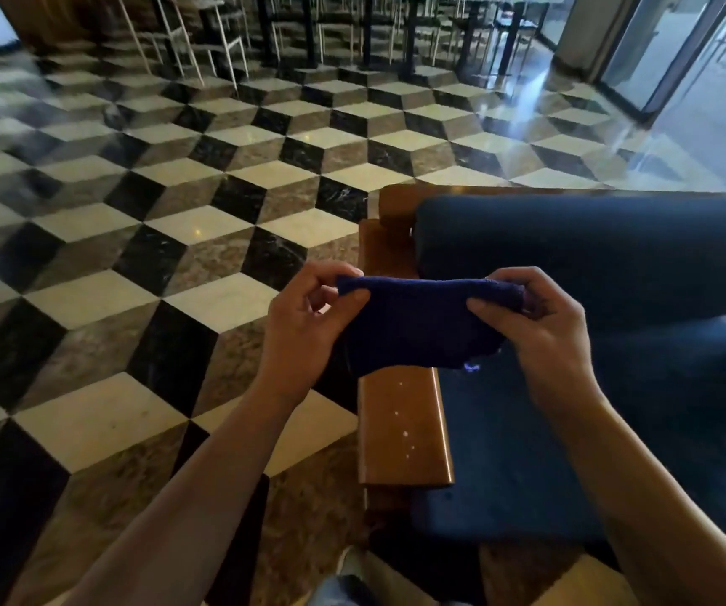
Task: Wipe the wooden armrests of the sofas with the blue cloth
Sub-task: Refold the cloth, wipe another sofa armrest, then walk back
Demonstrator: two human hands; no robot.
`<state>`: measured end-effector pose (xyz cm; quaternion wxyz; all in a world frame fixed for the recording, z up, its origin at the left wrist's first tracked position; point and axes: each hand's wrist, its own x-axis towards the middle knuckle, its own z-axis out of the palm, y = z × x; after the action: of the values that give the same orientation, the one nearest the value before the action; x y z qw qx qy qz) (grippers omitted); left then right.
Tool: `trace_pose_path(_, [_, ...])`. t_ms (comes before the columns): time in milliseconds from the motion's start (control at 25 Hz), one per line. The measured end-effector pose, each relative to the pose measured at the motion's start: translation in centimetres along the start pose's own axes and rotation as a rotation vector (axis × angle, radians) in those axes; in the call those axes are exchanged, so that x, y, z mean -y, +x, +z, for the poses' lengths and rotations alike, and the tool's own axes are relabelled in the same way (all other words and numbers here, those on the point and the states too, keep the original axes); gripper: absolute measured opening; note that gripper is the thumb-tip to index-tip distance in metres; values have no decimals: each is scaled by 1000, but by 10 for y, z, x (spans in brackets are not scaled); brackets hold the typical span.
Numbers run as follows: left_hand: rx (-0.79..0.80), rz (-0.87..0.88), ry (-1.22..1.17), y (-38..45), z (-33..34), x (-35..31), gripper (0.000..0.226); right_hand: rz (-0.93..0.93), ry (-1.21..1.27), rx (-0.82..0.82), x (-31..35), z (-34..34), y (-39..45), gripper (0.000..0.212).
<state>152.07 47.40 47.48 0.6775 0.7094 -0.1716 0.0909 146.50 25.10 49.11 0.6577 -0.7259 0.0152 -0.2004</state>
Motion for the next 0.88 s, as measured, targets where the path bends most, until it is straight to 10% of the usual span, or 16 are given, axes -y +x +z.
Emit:
trace_pose_path(560, [43,-65,159,5,17,56,18,181,-40,114,-67,-5,36,22])
trace_pose_path(880, [64,-474,187,-109,42,188,17,595,-117,212,-202,-22,-45,18])
